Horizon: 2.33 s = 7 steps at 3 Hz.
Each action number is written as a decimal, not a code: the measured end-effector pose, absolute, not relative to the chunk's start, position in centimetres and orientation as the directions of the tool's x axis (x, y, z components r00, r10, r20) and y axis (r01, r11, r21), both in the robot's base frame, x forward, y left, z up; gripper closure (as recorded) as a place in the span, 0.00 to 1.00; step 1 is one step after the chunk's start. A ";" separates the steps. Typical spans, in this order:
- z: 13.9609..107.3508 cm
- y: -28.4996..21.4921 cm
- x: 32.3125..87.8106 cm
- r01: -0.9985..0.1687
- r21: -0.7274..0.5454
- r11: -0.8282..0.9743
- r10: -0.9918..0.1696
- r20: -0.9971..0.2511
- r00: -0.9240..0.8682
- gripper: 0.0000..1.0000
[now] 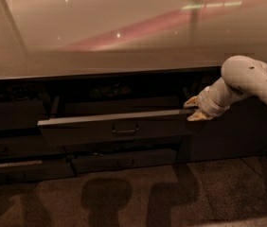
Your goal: Open top drawer
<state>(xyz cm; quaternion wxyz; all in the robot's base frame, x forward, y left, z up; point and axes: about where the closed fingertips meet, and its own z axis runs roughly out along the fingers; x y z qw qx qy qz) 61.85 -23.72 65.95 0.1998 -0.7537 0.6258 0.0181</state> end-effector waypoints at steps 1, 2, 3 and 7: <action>65.9 -23.7 61.9 -0.951 -0.279 -0.137 -0.936 -0.277 0.216 1.00; 65.9 -23.6 62.1 -0.954 -0.269 -0.135 -0.933 -0.290 0.214 1.00; 65.9 -23.6 61.8 -0.953 -0.270 -0.138 -0.932 -0.290 0.218 1.00; 65.8 -23.6 60.7 -0.951 -0.274 -0.145 -0.932 -0.286 0.224 1.00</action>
Offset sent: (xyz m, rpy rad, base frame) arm 0.0092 -0.0003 0.0019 0.0335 0.0275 -0.0025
